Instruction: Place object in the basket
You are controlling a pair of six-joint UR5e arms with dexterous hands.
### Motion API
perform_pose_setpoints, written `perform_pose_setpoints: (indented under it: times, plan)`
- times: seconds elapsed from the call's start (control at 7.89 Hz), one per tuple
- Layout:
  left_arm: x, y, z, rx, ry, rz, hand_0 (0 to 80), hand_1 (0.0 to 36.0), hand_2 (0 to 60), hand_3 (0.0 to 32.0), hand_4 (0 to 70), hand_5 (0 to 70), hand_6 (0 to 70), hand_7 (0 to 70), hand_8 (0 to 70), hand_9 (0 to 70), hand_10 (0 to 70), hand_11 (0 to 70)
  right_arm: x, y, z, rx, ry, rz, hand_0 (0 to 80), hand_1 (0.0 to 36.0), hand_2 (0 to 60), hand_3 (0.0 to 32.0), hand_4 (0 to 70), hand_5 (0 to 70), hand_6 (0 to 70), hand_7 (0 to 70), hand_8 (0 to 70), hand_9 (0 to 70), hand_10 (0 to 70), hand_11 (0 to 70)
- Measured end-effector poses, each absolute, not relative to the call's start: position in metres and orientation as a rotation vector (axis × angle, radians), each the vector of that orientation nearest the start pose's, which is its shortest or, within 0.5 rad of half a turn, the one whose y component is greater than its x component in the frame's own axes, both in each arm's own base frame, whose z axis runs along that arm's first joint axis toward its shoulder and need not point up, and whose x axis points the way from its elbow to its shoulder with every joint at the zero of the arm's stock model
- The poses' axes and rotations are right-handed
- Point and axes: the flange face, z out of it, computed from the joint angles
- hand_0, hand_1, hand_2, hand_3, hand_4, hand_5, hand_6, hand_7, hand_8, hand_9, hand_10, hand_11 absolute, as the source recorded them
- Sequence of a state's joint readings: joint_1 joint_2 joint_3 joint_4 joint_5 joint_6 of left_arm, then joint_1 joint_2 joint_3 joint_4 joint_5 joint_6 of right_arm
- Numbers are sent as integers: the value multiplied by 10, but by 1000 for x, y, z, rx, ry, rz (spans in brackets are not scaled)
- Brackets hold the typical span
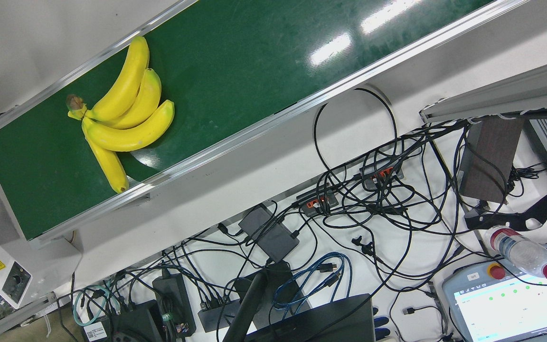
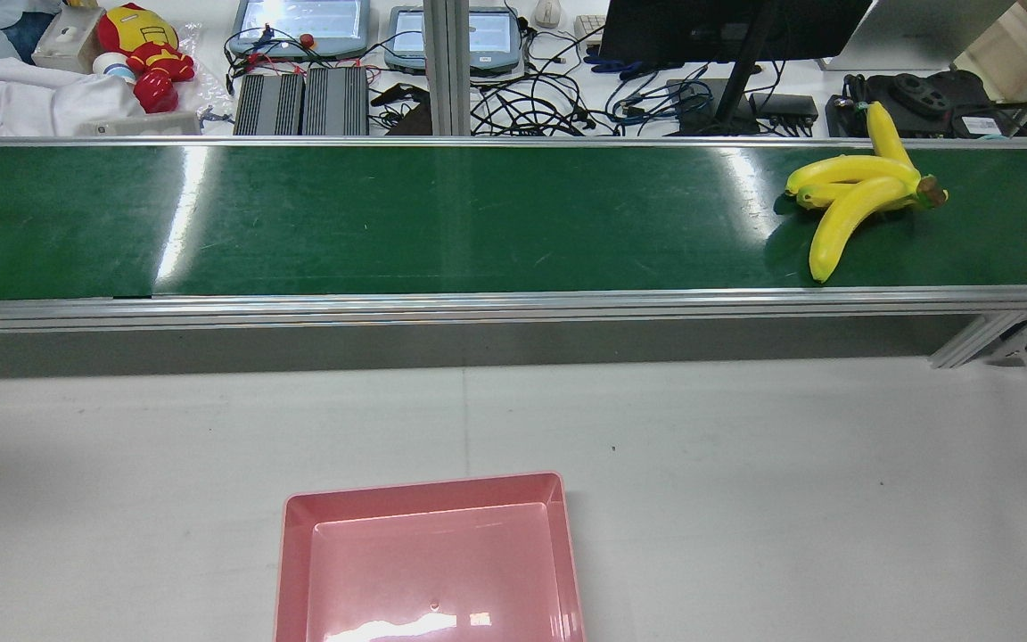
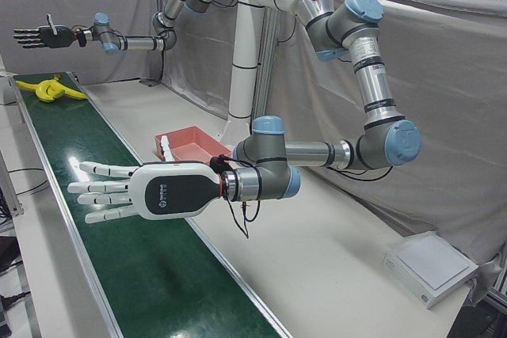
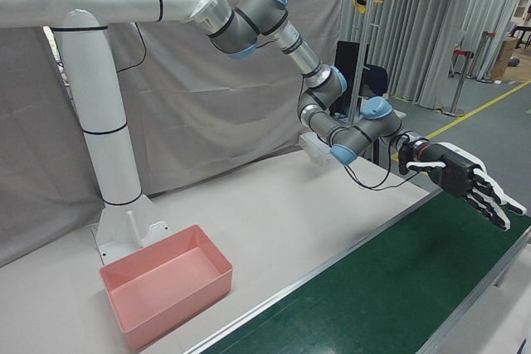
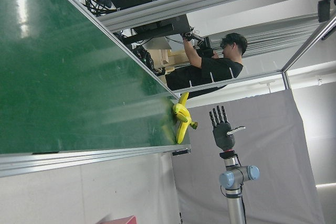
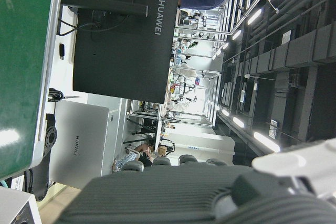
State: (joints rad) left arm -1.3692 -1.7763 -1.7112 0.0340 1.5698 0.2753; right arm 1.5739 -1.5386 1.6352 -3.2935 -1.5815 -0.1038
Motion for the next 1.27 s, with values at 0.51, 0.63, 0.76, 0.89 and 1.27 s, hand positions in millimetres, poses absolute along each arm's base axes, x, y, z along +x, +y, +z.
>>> perform_pose_setpoints:
  times: [0.51, 0.63, 0.76, 0.89, 1.27]
  plan:
    - [-16, -577, 507, 82, 2334, -1656, 512, 109, 0, 48, 148, 148, 10, 71, 95, 109, 29, 56, 134, -498, 655, -105, 2213, -2339, 0, 0, 0, 0, 0, 0, 0, 0, 0, 0, 0, 0]
    - [-17, -570, 505, 81, 2337, -1652, 507, 109, 0, 50, 148, 150, 12, 71, 93, 110, 31, 59, 134, -498, 655, -105, 2214, -2339, 0, 0, 0, 0, 0, 0, 0, 0, 0, 0, 0, 0]
    - [-17, -565, 498, 75, 2342, -1646, 505, 106, 0, 58, 136, 144, 10, 70, 97, 109, 27, 52, 134, -498, 655, -106, 2214, -2339, 0, 0, 0, 0, 0, 0, 0, 0, 0, 0, 0, 0]
    - [-18, -562, 494, 73, 2344, -1646, 507, 107, 0, 58, 138, 146, 9, 71, 95, 107, 28, 54, 134, -498, 655, -106, 2214, -2339, 0, 0, 0, 0, 0, 0, 0, 0, 0, 0, 0, 0]
    - [-23, -550, 485, 76, 2348, -1648, 513, 109, 0, 86, 114, 138, 5, 67, 94, 104, 27, 54, 134, -497, 654, -105, 2214, -2338, 0, 0, 0, 0, 0, 0, 0, 0, 0, 0, 0, 0]
